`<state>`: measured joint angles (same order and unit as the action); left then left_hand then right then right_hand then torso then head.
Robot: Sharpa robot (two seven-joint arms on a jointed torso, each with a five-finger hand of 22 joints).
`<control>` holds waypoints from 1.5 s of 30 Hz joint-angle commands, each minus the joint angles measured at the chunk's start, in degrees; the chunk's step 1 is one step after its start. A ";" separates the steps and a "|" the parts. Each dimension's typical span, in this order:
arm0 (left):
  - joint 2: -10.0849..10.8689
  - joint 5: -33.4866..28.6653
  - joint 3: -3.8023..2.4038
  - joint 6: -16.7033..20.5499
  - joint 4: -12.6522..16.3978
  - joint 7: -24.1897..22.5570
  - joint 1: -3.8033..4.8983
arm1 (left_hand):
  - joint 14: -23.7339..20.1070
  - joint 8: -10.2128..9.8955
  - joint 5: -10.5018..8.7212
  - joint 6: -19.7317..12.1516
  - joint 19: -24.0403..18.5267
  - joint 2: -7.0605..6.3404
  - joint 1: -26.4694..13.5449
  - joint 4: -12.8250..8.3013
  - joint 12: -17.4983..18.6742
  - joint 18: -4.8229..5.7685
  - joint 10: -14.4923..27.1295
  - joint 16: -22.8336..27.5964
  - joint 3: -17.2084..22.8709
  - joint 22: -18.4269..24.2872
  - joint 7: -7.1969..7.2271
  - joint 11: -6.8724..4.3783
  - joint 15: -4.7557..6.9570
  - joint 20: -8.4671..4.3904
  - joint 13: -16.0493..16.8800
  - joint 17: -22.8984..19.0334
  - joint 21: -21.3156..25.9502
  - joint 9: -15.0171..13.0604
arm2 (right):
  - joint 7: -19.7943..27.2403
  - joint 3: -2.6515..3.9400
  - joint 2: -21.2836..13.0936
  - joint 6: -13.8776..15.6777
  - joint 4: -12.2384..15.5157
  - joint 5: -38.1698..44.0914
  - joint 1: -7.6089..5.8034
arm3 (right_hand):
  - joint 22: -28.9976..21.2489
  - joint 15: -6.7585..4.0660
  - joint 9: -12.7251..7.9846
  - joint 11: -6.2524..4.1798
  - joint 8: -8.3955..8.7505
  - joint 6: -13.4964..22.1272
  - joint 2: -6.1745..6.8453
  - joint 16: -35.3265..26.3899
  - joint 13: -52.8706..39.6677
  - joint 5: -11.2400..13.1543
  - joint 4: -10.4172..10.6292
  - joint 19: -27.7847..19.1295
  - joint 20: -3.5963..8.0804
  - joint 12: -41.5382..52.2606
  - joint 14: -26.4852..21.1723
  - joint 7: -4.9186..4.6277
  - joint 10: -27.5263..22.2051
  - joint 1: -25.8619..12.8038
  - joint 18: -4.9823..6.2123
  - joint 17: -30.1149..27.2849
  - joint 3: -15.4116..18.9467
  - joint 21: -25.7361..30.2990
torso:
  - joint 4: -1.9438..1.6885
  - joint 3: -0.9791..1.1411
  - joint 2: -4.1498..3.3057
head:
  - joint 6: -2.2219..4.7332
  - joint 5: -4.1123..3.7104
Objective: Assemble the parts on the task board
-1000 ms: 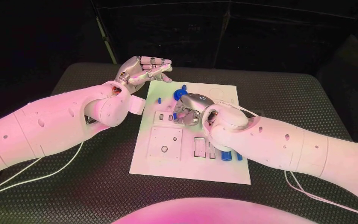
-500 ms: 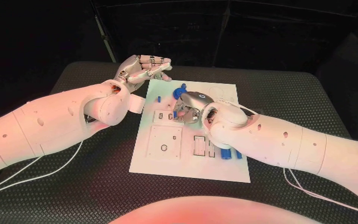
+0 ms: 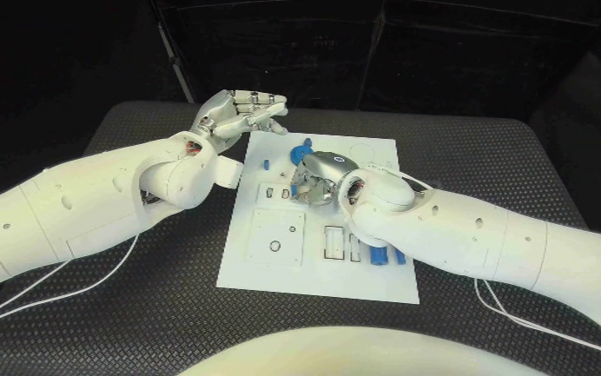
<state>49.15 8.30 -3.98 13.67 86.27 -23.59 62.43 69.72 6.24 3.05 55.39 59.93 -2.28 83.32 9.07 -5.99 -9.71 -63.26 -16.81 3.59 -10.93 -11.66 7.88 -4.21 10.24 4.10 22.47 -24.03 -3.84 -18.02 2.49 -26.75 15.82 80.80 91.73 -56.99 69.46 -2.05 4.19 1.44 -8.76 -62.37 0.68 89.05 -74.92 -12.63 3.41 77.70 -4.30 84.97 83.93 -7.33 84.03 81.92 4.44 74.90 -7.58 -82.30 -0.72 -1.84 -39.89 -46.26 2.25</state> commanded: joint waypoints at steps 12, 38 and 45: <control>-0.09 0.10 -0.05 -0.64 -0.02 -0.19 0.09 | -0.32 -0.44 -0.22 0.30 -0.21 0.38 -0.20 -0.17 0.31 -0.67 -0.36 0.41 -0.38 0.09 0.06 0.08 0.03 0.00 0.06 0.11 0.26 0.01 | -0.57 -0.25 -0.06 -2.89 -0.05 -0.14 0.25 | -0.55 0.02 1.09 0.39 0.72 -0.56 1.13 -0.23 -8.22 0.01 -0.11 -0.67 -0.02 -1.00 5.33 0.83 1.36 -1.48 -0.18 11.49 0.03 0.36 | -0.03 -0.02 0.01 | -0.26 0.04; -0.08 0.10 -0.05 -0.72 -0.18 -0.13 0.09 | -0.32 -0.45 -0.22 0.30 -0.21 0.39 -0.20 -0.17 0.32 -0.67 -0.35 0.42 -0.39 0.09 0.06 0.09 0.03 0.00 0.06 0.13 0.26 0.01 | -1.14 -0.25 0.08 -1.46 0.06 -0.02 0.26 | -1.81 1.17 0.33 1.78 2.99 3.01 3.30 -0.46 -6.28 0.40 0.57 -1.48 -1.01 -2.90 5.20 -0.76 -0.27 -3.65 0.05 10.93 0.54 1.04 | -0.04 -0.02 0.02 | -0.38 0.03; -0.06 0.10 -0.05 -0.80 -0.20 -0.10 0.09 | -0.32 -0.45 -0.22 0.30 -0.21 0.39 -0.20 -0.17 0.32 -0.67 -0.35 0.42 -0.39 0.09 0.06 0.09 0.03 0.00 0.06 0.13 0.26 0.01 | -1.32 -0.25 0.13 -0.89 0.17 -0.01 0.27 | -2.29 1.54 0.17 2.18 3.60 4.26 3.84 -0.57 -5.65 1.23 0.67 -1.77 -1.39 -3.48 5.14 -1.18 -0.80 -3.92 0.16 10.65 0.76 1.29 | -0.06 -0.01 0.01 | -0.36 0.02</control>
<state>49.12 8.31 -3.98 13.55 86.02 -23.43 62.42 69.72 6.00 3.05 55.39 59.93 -2.28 83.32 8.91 -5.99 -9.71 -63.25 -16.60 3.43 -10.90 -11.66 7.88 -4.21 10.24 4.10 22.52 -24.03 -3.84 -18.34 2.42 -26.61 15.45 81.04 91.72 -56.88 67.22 -0.81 4.42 3.29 -5.39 -58.45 4.27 88.80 -74.92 -11.68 3.95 76.17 -5.43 81.73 83.94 -8.47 83.42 78.32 4.43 74.92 -7.06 -81.37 -0.77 -1.84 -39.86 -46.64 2.27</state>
